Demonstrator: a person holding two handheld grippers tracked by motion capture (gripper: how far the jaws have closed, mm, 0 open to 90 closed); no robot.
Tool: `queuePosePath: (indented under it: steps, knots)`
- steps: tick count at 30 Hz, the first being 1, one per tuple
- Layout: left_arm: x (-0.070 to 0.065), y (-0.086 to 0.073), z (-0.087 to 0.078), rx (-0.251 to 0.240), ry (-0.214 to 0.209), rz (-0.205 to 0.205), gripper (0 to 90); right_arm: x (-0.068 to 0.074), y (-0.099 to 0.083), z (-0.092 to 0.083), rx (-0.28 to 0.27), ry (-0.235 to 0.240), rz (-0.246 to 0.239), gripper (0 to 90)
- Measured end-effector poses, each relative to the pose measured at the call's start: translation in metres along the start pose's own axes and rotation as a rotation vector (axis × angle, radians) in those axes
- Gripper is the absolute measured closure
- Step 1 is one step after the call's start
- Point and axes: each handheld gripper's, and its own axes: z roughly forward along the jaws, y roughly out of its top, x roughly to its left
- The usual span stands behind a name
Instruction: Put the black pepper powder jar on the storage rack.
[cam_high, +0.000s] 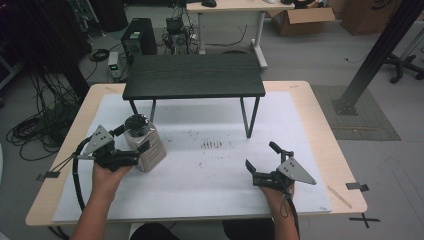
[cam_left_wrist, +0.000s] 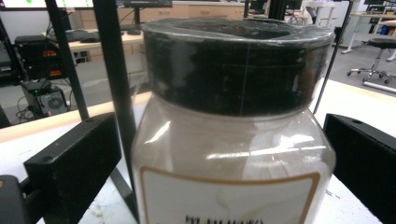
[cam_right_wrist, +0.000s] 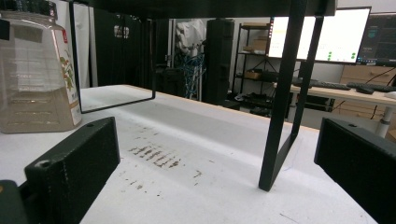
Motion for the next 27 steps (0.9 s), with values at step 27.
queuePosePath:
  steps: [27]
  knots:
    - [-0.003,-0.004,0.017,0.011,0.011,0.005,10.3,-0.001,0.000,0.000,0.000,0.000,0.007,0.0]
